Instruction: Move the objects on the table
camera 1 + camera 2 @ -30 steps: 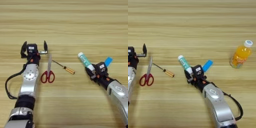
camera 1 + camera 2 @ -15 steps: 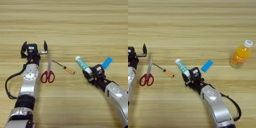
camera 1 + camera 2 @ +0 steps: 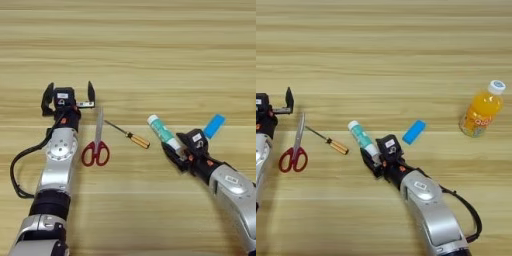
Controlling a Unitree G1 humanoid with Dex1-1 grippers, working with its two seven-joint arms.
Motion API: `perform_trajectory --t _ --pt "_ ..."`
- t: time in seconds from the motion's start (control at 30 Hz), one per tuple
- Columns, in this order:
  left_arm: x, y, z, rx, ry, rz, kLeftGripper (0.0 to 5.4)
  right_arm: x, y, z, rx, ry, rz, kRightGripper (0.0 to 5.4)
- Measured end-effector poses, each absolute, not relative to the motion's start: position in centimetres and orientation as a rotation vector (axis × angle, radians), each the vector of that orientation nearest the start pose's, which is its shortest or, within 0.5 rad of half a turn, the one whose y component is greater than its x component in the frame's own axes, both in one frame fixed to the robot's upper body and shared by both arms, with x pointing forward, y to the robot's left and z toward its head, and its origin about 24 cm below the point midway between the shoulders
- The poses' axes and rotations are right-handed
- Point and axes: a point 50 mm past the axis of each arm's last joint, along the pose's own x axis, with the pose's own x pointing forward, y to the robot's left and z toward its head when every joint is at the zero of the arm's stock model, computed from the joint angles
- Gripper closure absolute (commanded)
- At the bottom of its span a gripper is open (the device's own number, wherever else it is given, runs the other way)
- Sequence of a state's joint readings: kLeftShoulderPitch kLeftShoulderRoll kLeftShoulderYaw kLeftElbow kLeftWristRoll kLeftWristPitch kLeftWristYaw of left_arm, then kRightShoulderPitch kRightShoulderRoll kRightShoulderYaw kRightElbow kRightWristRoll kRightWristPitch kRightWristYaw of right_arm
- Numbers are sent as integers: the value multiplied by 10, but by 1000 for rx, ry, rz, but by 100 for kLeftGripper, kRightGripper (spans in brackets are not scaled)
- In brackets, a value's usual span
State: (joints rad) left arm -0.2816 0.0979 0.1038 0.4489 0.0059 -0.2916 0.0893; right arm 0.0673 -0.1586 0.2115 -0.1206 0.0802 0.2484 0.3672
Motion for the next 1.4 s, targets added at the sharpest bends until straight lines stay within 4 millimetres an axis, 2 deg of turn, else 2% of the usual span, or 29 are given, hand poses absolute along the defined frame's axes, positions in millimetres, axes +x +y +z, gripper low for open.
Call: perform_trajectory --t 0.4,0.63,1.0,1.4 --pt "302 182 44 80 -125 133 0 232 -118 38 -72 107 499 87" --pt "302 182 44 80 -125 133 0 241 -136 47 -165 17 348 3" --pt "302 182 44 80 -125 133 0 249 -155 47 -189 9 205 3" --pt "302 182 44 80 -125 132 0 251 -167 31 -179 122 131 3"
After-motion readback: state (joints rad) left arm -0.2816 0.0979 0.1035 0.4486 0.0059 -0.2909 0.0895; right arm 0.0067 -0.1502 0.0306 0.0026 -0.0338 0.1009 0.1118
